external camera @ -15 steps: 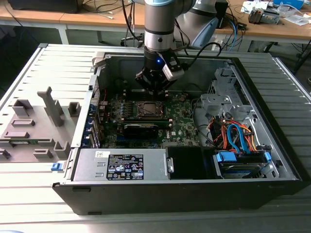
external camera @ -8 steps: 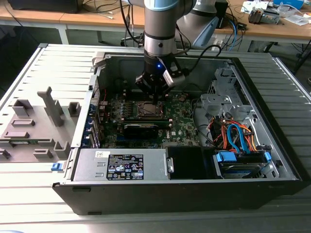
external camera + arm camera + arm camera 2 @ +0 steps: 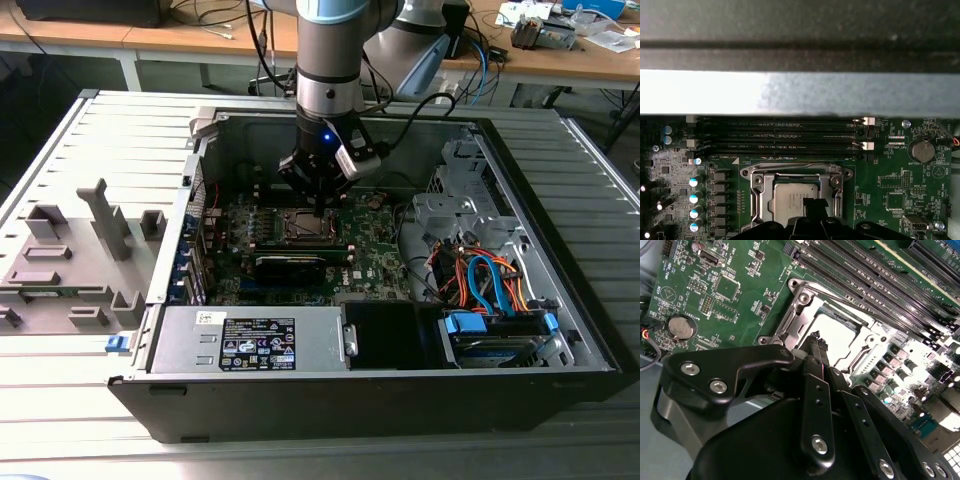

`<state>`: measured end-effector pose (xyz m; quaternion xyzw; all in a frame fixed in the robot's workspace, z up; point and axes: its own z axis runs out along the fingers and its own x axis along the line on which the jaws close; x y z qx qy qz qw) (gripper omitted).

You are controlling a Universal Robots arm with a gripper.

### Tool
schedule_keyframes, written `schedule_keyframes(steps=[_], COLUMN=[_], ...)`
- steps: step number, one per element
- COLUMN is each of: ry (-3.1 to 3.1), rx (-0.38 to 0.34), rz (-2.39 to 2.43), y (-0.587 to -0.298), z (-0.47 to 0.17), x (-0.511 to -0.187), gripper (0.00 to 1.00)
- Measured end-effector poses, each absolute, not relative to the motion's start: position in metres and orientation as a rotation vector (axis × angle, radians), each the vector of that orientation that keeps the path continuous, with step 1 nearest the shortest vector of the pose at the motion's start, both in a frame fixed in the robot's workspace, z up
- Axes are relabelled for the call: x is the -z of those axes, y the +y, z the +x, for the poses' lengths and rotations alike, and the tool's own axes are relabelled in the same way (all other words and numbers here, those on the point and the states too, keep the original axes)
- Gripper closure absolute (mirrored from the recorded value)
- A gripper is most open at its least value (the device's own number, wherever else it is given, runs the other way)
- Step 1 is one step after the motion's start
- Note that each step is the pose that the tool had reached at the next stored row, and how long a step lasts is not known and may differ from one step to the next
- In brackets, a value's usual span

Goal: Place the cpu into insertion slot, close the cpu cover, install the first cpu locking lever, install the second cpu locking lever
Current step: 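Install the first cpu locking lever, then install the second cpu locking lever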

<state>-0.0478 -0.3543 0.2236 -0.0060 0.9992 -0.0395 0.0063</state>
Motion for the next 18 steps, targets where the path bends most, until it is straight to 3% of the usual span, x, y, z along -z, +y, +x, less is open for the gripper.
schedule_keyframes(steps=[18], ry=[3.127], rx=[0.122], rz=[-0.019], y=[-0.3608], z=[-0.0472], x=[-0.2235], gripper=[0.89])
